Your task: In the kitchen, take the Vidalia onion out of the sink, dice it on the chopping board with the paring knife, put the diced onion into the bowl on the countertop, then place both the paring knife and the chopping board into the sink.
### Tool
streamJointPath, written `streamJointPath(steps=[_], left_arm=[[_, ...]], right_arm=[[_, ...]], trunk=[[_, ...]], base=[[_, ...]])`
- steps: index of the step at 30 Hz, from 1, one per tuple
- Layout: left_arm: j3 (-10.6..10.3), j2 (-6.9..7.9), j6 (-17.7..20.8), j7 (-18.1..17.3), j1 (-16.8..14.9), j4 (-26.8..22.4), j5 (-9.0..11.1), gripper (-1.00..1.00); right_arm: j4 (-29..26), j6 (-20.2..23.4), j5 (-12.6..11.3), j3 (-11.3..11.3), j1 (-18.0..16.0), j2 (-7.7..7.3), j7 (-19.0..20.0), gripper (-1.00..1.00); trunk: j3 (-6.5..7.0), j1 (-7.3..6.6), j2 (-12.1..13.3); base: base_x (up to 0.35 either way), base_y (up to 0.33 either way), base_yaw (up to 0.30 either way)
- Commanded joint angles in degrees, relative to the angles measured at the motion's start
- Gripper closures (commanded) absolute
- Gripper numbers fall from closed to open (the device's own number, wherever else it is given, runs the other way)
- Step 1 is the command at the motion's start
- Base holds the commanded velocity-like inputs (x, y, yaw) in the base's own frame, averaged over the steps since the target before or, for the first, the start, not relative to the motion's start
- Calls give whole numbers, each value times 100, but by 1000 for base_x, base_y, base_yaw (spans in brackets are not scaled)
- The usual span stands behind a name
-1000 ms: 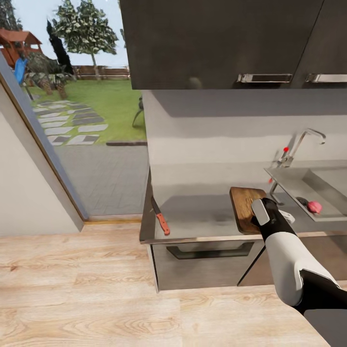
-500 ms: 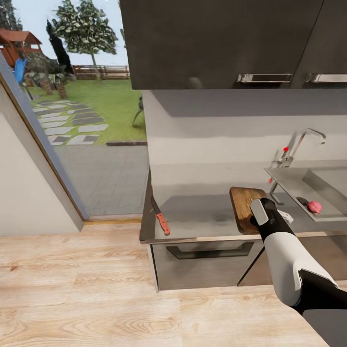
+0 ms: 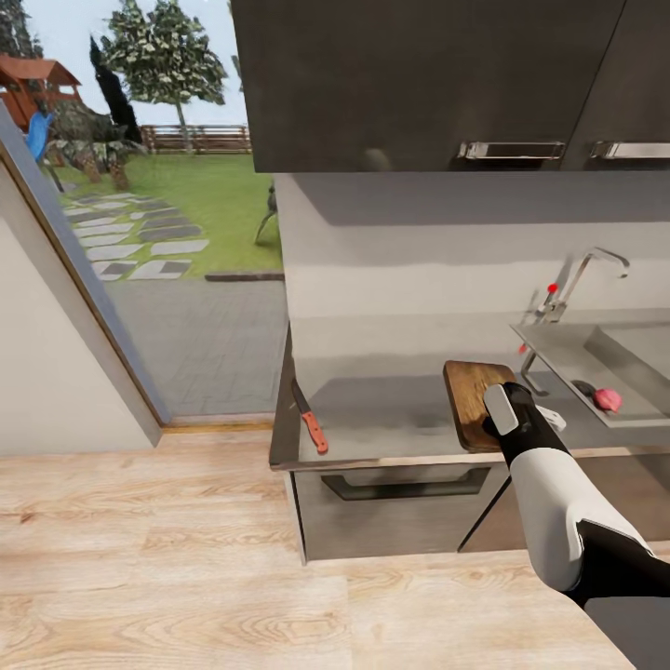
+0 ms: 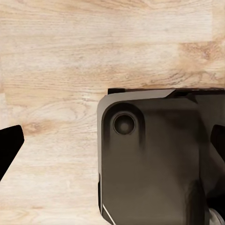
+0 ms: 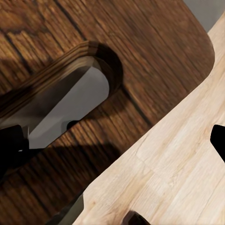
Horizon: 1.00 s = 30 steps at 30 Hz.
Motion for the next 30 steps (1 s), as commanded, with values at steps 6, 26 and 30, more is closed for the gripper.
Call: streamJointPath(steps=[6,26,30], left_arm=[[1,1,-12,-1,-1,-4,2,-100],[0,1,-12,-1,0,-2,5,-100],[-2,1,-12,-1,-2,-1,8,-100]], right_arm=[[-7,18,-55,5,-3,-2,-43,-100],[-7,17,-55,13,-3,16,-45,-100],[-7,15,-55,14,-3,28,-51,100]], trunk=[[-47,2,-8],[-102,2,-8],[-102,2,-8]], base=[[0,0,0],[0,0,0],[0,0,0]])
